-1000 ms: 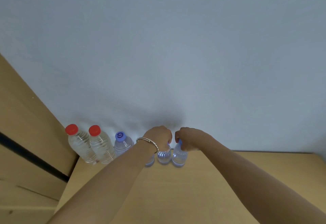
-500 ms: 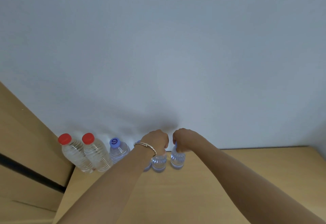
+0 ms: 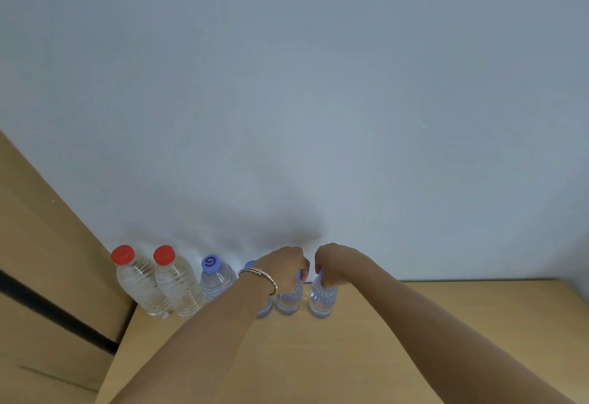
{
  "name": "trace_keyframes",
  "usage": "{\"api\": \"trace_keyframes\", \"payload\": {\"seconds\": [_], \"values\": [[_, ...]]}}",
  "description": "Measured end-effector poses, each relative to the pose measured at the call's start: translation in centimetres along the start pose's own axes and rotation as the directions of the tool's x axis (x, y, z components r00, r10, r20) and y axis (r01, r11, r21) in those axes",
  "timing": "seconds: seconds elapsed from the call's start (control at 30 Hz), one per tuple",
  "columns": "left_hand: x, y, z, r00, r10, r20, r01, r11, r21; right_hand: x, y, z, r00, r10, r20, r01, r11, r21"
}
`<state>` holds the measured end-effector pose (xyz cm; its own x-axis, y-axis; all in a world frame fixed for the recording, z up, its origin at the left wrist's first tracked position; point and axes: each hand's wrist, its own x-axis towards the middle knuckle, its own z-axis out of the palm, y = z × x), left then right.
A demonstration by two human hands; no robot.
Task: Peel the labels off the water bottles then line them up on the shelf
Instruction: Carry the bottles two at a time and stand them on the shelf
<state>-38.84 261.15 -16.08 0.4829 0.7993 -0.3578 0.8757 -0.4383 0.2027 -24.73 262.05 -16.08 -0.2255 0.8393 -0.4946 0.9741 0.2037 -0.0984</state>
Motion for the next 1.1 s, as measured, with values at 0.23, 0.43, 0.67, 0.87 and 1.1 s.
{"api": "trace_keyframes", "payload": {"seconds": [0.23,0.43,0.67,0.87,1.1], "values": [[0.2,0.4,-0.2,0.998,-0.070,0.002,0.070,0.996,-0.047,0.2,0.2,0.4,1.000,-0.002,-0.024,0.002,1.000,0.001],[0.2,0.9,0.2,0.992,-0.119,-0.032,0.117,0.991,-0.070,0.2,0.2,0.5,0.999,0.017,-0.034,-0.017,1.000,0.017],[0.4,0.7,0.8,0.992,-0.125,-0.035,0.123,0.990,-0.068,0.1,0.1,0.4,0.998,0.058,-0.033,-0.057,0.998,0.029],[0.7,0.3,1.5,0.993,-0.096,-0.063,0.093,0.995,-0.049,-0.1,0.1,0.5,0.995,0.092,-0.026,-0.092,0.995,0.029],[0.7,-0.2,1.4,0.997,-0.046,-0.070,0.044,0.999,-0.028,-1.2,-0.5,0.1,0.994,0.091,-0.063,-0.088,0.995,0.047]]}}
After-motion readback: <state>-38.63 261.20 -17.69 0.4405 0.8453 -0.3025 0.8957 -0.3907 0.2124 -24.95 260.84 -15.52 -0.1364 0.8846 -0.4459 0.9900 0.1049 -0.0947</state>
